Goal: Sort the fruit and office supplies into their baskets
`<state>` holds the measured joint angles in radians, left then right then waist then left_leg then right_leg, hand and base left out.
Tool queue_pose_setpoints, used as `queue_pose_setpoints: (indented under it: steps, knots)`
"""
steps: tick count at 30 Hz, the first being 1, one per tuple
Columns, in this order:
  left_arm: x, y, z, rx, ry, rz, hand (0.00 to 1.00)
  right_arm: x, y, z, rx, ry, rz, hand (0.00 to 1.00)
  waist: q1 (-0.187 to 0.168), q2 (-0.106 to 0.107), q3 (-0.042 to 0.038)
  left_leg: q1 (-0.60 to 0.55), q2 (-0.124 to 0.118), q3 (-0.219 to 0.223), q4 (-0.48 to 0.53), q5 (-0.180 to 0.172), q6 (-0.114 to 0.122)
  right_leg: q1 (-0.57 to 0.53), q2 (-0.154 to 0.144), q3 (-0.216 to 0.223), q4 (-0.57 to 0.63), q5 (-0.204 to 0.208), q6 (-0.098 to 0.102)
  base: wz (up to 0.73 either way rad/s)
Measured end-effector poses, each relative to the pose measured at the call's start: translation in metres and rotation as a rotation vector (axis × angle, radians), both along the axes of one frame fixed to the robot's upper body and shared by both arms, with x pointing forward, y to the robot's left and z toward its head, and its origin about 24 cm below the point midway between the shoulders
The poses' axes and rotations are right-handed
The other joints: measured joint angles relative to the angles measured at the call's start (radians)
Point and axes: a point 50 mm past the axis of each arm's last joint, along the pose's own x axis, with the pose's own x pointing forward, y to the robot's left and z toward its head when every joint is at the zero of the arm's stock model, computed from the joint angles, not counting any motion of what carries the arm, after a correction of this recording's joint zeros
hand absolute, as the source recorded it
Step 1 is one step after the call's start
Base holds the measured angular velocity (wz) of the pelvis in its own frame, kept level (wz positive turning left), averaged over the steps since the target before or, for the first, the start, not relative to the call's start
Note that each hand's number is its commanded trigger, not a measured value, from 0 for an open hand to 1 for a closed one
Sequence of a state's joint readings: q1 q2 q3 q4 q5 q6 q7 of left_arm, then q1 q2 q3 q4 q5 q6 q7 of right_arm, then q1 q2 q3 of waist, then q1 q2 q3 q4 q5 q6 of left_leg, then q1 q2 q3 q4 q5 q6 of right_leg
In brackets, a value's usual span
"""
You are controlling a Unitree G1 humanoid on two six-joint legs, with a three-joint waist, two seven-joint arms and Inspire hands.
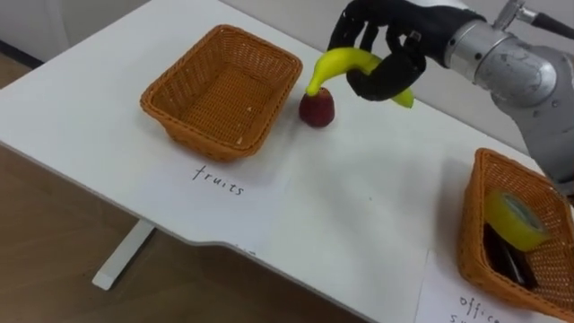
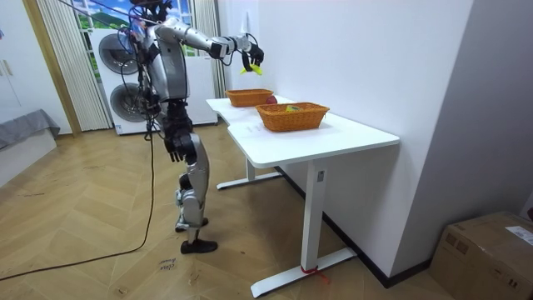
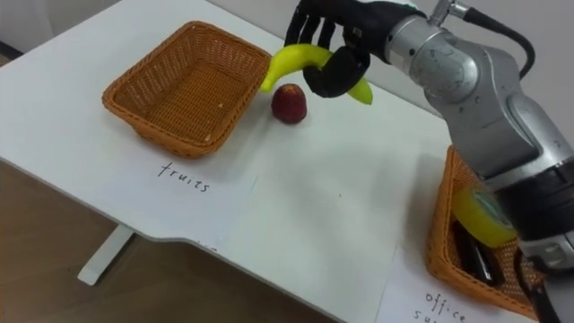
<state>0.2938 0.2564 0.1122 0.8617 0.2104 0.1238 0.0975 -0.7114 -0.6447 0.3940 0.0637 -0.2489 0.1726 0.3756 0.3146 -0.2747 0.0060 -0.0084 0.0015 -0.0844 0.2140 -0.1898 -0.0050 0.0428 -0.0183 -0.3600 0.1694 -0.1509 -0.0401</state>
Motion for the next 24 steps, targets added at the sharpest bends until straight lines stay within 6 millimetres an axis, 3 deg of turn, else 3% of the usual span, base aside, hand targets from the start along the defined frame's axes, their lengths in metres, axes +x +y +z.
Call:
queue_pose_setpoints:
  steps: [4,6,9,22,24]
  knots:
    - [0.003,-0.001,0.000,-0.002,-0.007,-0.003,0.00,0.000,0.005,-0.002,0.017,0.003,0.015,1.00,0.021,-0.007,0.0064,0.021,0.000,-0.006,-0.017,-0.001,0.002,0.016,0.001,0.000,-0.001,-0.004,0.005,0.05]
    - [0.005,-0.005,-0.001,-0.011,-0.010,-0.009,0.00,0.000,0.006,-0.001,0.016,0.007,0.019,1.00,0.029,-0.006,0.0164,0.019,0.000,-0.011,-0.019,-0.001,0.002,0.015,0.002,0.000,-0.001,-0.004,0.005,0.07]
    - [0.003,-0.007,-0.002,-0.017,-0.004,-0.014,0.00,0.000,0.007,-0.002,0.012,0.014,0.022,1.00,0.041,0.001,0.0226,0.015,0.000,-0.016,-0.024,-0.002,0.003,0.011,0.002,-0.001,-0.001,-0.004,0.006,0.05]
    - [0.009,-0.011,-0.003,-0.011,-0.007,-0.050,0.00,0.000,0.021,-0.013,0.022,0.061,0.069,1.00,0.076,-0.001,0.0212,0.019,-0.002,-0.042,-0.028,-0.001,0.004,0.012,-0.002,-0.003,-0.002,-0.007,0.012,0.05]
    - [0.009,-0.010,-0.002,-0.007,-0.008,-0.051,0.00,0.003,0.023,-0.020,0.009,0.091,0.068,1.00,0.080,-0.003,0.0208,0.021,-0.006,-0.052,-0.027,0.000,0.005,0.018,-0.011,-0.001,-0.001,-0.015,0.022,0.15]
